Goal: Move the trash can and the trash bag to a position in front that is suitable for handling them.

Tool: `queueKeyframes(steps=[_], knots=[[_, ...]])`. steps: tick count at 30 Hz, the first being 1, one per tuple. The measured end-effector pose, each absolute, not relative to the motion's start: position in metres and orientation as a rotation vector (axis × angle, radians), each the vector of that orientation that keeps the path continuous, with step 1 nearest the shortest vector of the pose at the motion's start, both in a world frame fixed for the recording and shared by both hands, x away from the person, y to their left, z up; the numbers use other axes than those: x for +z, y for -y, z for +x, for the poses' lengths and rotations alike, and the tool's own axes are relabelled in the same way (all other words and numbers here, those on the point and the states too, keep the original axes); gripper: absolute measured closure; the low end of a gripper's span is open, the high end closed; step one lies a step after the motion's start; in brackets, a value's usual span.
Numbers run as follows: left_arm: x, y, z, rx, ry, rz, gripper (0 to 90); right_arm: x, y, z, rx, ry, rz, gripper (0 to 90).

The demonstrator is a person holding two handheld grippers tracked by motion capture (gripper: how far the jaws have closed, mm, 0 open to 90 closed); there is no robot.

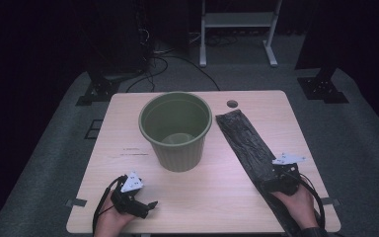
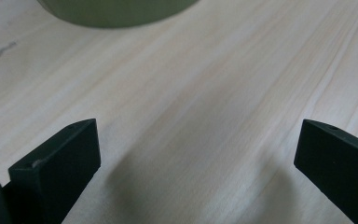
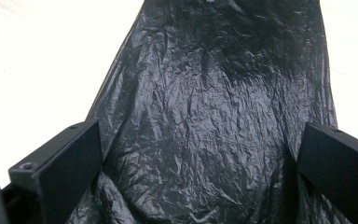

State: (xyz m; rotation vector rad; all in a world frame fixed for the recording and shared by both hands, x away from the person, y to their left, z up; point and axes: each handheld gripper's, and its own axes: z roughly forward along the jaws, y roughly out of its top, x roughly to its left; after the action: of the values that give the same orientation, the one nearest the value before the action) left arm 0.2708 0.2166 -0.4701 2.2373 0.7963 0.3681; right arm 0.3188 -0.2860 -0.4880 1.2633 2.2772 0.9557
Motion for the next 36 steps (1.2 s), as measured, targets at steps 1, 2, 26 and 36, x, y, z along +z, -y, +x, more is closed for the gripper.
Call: queueKeyframes(steps=[1,2,26,36], knots=[[-0.467,-0.216,0.271,0.372,-0.794,2.231,0.0,-0.488,0.286,0.319,0.956,-2.277,1.263,0.0],[-0.463,-0.215,0.272,0.375,-0.798,2.227,0.0,-0.488,0.286,0.319,0.956,-2.277,1.263,0.0],[-0.394,-0.222,0.283,0.337,-0.795,2.103,0.0,-0.488,0.286,0.319,0.955,-2.278,1.264,0.0],[-0.367,-0.227,0.296,0.332,-0.782,2.078,0.0,-0.488,0.286,0.319,0.955,-2.277,1.263,0.0]])
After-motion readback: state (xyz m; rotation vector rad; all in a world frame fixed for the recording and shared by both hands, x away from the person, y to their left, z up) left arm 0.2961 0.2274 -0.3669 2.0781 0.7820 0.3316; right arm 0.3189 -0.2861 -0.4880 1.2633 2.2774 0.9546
